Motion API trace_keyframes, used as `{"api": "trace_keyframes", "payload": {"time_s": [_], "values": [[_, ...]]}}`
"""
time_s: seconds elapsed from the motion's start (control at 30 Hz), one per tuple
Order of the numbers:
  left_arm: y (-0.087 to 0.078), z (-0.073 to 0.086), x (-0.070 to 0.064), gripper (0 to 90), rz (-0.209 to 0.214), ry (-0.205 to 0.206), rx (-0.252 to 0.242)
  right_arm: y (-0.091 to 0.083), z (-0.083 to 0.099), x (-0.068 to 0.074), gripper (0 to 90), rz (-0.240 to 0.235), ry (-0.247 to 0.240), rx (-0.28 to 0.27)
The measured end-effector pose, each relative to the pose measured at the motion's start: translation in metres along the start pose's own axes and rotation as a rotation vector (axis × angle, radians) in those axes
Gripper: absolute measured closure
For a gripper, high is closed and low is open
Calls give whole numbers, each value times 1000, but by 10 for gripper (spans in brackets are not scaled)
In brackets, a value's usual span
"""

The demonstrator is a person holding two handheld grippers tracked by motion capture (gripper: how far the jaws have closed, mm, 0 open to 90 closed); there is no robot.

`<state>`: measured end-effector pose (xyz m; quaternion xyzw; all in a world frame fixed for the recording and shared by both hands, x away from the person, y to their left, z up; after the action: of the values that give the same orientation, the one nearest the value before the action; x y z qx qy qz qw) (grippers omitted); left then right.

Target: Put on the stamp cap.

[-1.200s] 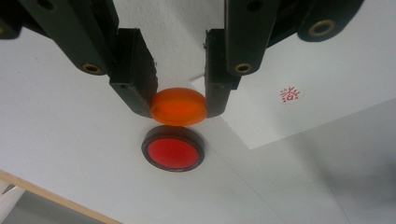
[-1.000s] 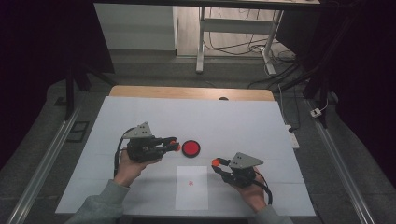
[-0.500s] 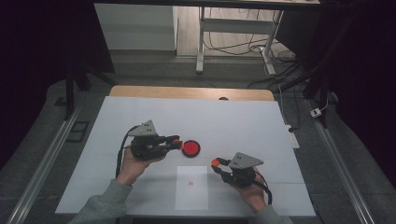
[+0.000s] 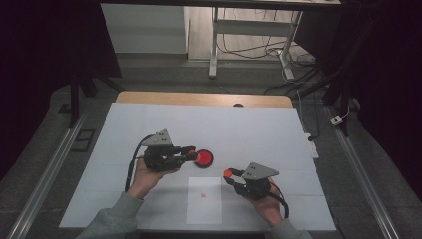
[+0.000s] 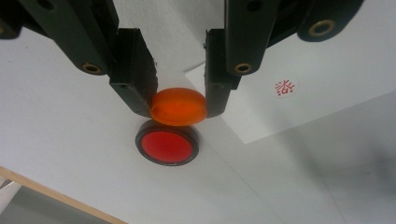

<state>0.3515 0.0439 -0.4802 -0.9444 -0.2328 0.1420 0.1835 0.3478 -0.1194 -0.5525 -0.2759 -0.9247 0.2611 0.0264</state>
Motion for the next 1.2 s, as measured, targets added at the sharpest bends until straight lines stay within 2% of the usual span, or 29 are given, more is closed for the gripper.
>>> {"api": "trace_keyframes", "payload": {"time_s": [0.27, 0.57, 1.2], "values": [[5, 3, -1, 720, 3, -3, 9, 0, -1, 0, 643, 0, 2, -2], [17, 4, -7, 720, 18, 8, 19, 2, -3, 2, 644, -8, 2, -10], [21, 4, -11, 720, 32, 5, 12, 14, -15, 16, 643, -44, -3, -29]]}}
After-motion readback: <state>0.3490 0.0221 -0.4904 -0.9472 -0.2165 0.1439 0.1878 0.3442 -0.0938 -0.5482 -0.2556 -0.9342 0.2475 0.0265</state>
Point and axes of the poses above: each handheld gripper's, and its own axes: y roughly forward along the jaws, z roughly out of its underside, x roughly to its left, the point moved 10 cm from there along y, roughly forward along the jaws, and after that the axes turned 1 degree about y, right-handed, at the moved point
